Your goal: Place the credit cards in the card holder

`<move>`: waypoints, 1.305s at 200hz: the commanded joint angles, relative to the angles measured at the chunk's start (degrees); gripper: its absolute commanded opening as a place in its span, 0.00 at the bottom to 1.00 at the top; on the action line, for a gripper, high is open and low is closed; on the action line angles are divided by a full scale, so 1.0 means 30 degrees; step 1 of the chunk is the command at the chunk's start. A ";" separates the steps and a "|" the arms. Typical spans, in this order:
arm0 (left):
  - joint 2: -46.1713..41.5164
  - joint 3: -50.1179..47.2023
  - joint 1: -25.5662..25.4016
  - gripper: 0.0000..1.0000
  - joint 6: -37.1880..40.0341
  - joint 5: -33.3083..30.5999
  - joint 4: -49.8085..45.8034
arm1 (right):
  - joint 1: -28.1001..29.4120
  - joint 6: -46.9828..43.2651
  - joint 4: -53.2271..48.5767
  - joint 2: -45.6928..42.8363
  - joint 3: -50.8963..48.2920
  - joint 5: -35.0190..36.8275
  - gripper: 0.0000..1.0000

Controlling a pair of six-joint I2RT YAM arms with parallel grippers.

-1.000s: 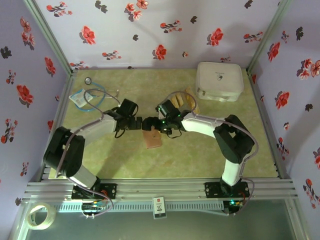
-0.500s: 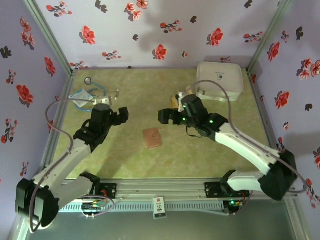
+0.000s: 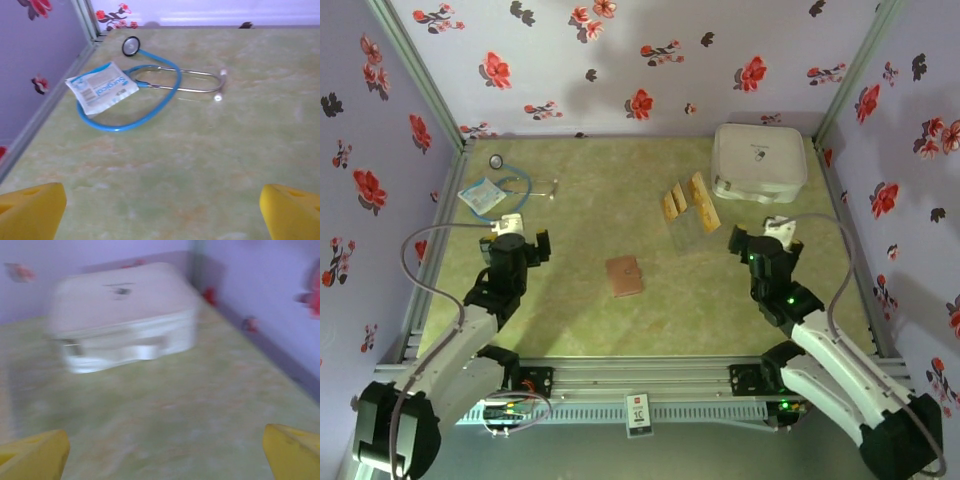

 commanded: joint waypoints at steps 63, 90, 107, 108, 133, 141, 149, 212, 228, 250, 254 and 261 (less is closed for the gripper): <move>1.0488 -0.0373 0.2926 1.00 0.4353 0.2093 1.4079 | -0.5014 -0.2981 1.2026 0.8632 -0.1754 -0.3289 0.99; 1.1784 -0.0193 0.5024 1.00 0.2525 0.4897 1.4184 | -0.5683 -0.4316 1.6326 1.0573 -0.2173 -0.6245 0.99; 1.1975 0.0158 0.5386 1.00 0.2354 0.5723 1.3434 | -0.6201 -0.3789 1.8271 1.2651 -0.2119 -0.8023 0.99; 1.2008 0.0123 0.5411 1.00 0.2362 0.5742 1.3593 | -0.6186 -0.3807 1.8565 1.2841 -0.2220 -0.8047 0.99; 1.2295 0.0042 0.5466 1.00 0.2448 0.5806 1.4301 | -0.6256 -0.4493 2.1682 1.5315 -0.2435 -0.9797 0.99; 1.2156 0.0086 0.5466 1.00 0.2402 0.5835 1.4008 | -0.6260 -0.4515 1.7924 1.4149 -0.1433 -1.0419 0.99; 1.2224 0.0044 0.5466 1.00 0.2460 0.5794 1.4254 | -0.6260 -0.4831 1.9361 1.5061 -0.1209 -1.0827 0.99; 1.2198 -0.0059 0.5378 1.00 0.2473 0.5627 1.4341 | -0.6672 -0.3895 1.8773 1.5079 -0.0967 -0.9390 0.99; 1.2189 -0.0060 0.5383 1.00 0.2480 0.5623 1.4365 | -0.6612 -0.4119 1.7470 1.4798 -0.0604 -0.9897 0.99; 1.2188 -0.0052 0.5378 1.00 0.2461 0.5616 1.4360 | -0.6626 -0.4383 1.7530 1.5082 -0.0361 -1.0900 0.99; 1.2190 -0.0059 0.5378 1.00 0.2458 0.5616 1.4380 | -0.6614 -0.4379 1.7421 1.5042 -0.0342 -1.0896 0.99; 1.2190 -0.0059 0.5385 1.00 0.2476 0.5619 1.4360 | -0.6611 -0.4352 1.7042 1.5033 -0.0163 -1.0881 0.99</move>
